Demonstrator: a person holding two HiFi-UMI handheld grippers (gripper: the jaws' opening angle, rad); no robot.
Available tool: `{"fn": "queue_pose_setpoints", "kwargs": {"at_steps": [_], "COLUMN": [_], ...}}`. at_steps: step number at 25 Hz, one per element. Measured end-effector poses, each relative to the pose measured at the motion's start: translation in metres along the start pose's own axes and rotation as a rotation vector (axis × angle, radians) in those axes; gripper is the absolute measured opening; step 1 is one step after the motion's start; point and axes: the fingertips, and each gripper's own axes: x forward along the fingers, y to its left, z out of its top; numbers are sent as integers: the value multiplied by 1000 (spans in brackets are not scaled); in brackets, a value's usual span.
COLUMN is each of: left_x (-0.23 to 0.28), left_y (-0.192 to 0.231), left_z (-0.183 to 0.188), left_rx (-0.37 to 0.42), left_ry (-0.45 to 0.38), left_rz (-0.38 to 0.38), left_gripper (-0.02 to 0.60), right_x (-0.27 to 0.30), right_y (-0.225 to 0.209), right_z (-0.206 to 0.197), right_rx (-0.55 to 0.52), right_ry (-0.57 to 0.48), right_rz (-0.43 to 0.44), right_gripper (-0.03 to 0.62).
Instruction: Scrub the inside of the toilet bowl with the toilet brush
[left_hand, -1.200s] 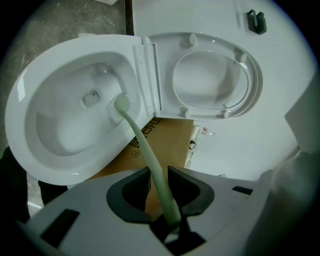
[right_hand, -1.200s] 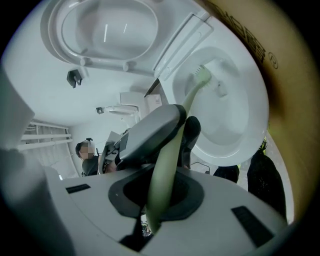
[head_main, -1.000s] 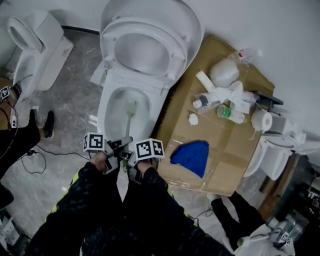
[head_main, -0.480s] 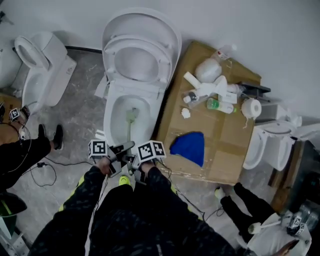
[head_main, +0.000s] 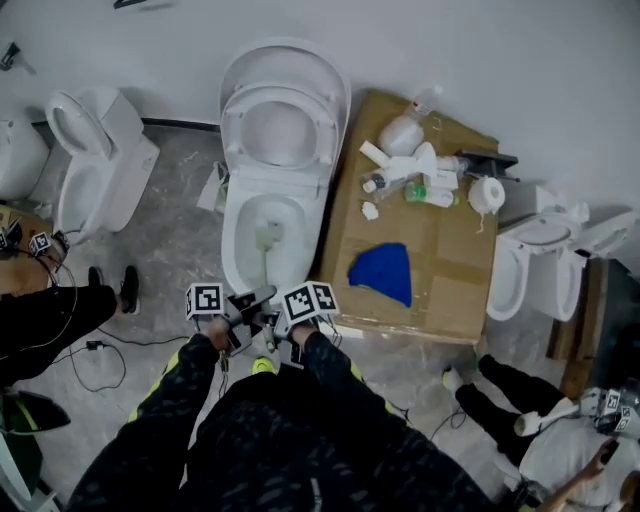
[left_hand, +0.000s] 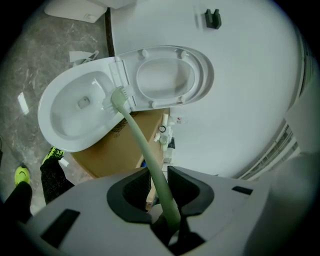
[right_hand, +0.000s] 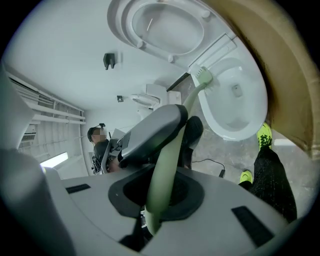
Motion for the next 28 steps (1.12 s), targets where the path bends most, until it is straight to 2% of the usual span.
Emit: {"fn": "queue_pose_setpoints", "kwargs": {"at_steps": [4,12,19,28], "left_x": [-23,-73,-110,-127], "left_y": [-12,-35,-46,-40], "left_z": [-28,-94,-154,-211], "left_rx": [57,121,166,195], "left_ry": [33,64,99,111], "left_rz": [-18,-100,-131,-134], "left_gripper": [107,107,106,106], "right_x": [3,10,15,9], "right_y": [18,47,64,62], "right_z": [-33,-109,-174,-235], "right_rx": [-27,-107,-142,-160], "right_ry": [-40,-102,-149,-127], "right_rz": [1,-17,-18,8], "right_gripper": [35,37,37,37]}}
